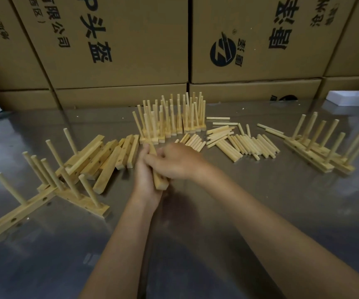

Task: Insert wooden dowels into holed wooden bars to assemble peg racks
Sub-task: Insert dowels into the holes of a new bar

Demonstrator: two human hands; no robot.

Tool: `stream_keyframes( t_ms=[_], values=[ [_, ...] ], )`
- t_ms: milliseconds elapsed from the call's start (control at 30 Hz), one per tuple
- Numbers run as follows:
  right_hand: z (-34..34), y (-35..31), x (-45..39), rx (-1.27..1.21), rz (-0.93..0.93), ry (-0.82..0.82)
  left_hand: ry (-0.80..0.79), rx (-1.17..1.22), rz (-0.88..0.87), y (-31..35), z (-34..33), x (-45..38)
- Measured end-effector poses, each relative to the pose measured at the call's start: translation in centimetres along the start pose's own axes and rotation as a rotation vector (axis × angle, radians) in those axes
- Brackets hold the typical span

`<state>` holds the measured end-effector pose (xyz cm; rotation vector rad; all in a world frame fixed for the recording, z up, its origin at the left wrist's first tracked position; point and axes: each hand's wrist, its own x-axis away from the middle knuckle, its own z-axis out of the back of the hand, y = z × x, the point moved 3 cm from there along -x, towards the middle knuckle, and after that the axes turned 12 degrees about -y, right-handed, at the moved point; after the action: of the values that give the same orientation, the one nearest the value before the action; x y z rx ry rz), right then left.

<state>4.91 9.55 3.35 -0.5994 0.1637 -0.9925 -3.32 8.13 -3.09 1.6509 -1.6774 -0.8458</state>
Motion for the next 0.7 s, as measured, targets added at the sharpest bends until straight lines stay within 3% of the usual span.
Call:
stream_keyframes(
  t_ms=[100, 167, 233, 333, 467, 600, 700],
  values=[
    [0.2, 2.9, 0.5, -0.294, -0.02, 0.213, 0.07, -0.073, 0.04, -0.1, 0.0, -0.1],
    [1.1, 5.4, 0.4, -0.176, -0.077, 0.385, 0.122, -0.056, 0.057, 0.1, 0.1, -0.2],
    [0.9, 8.1, 0.2, 0.082, -0.176, 0.308, 0.125, -0.079, 0.081, 0.1, -0.2, -0.2],
    [-1.0, 10.8, 0.8, 0.241, -0.19, 0.227, 0.124, -0.176, 0.112, 0.1, -0.8, 0.0],
    [-1.8, 11.7, 2.3, 0.234, -0.104, 0.348, 0.132, -0.208, 0.117, -0.1, -1.2, 0.1],
    [-1.6, 10.7, 1.5, 0.264, -0.097, 0.168, 0.14, -0.205, 0.109, 0.0, -1.5, 0.3],
    [-1.4, 9.9, 2.1, 0.194, -0.066, 0.355, 0.143, -0.209, 0.133, 0.0, -1.4, 0.3]
  ],
)
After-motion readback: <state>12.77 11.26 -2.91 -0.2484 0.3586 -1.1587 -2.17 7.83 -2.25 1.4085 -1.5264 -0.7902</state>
